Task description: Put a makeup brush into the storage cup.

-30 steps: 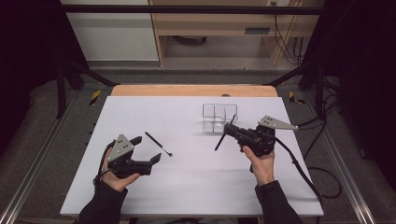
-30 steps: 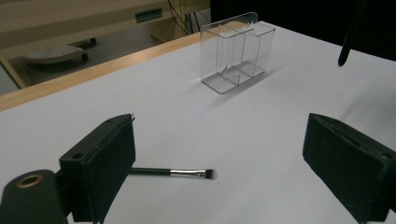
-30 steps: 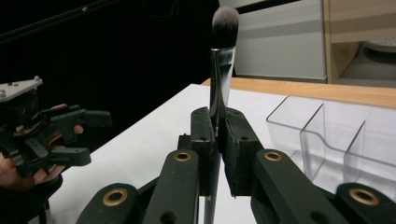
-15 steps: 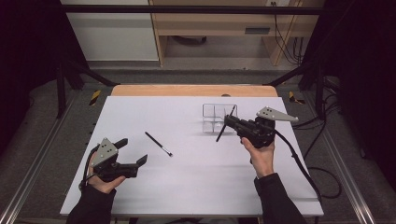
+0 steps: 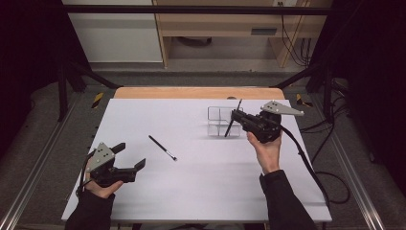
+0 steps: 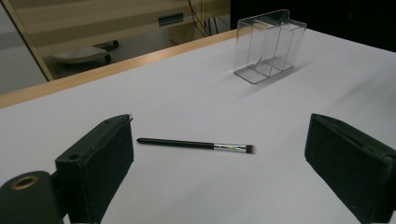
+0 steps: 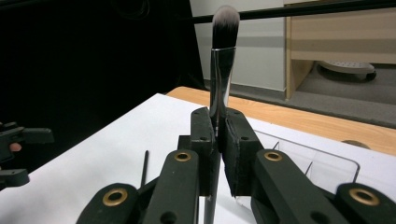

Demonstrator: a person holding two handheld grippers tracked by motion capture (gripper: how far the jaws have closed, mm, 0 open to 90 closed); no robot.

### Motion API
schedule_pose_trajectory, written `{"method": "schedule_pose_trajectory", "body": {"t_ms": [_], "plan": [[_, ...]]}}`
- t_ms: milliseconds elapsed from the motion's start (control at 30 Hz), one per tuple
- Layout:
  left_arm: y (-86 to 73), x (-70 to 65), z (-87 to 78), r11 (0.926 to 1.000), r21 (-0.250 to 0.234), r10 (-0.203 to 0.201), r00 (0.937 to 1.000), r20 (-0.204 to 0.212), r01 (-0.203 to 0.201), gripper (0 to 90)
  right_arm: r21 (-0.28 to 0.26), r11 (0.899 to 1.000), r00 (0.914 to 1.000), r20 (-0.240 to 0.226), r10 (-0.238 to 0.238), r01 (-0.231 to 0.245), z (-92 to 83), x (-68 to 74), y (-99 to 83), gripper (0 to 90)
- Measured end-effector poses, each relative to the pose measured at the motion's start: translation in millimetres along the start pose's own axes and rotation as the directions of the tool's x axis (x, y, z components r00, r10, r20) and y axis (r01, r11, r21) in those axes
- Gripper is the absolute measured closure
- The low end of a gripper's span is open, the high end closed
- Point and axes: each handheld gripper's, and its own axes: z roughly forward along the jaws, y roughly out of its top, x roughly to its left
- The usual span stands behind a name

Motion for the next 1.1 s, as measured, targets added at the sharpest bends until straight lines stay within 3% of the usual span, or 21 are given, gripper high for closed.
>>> {"method": "schedule_pose_trajectory", "body": {"t_ms": [433,767,1100], "plan": [[-4.9,5.0,3.1,0.9999,0.01,-0.006,1.0,-0.002,0.006,7.3,-0.009,1.0,0.997,0.077,0.007,-0.006,16.6,-7.4,12.5,83.2],[-5.0,3.9,4.2,0.9999,0.012,-0.001,1.0,0.001,0.001,7.3,-0.017,1.0,0.9878,0.155,-0.004,0.007,33.3,-17.7,21.9,83.2],[-4.3,4.8,3.3,0.9999,0.006,-0.009,0.9999,0.005,0.009,7.3,-0.007,1.0,0.9753,0.22,-0.013,0.015,52.6,-28.6,18.1,83.2]]}}
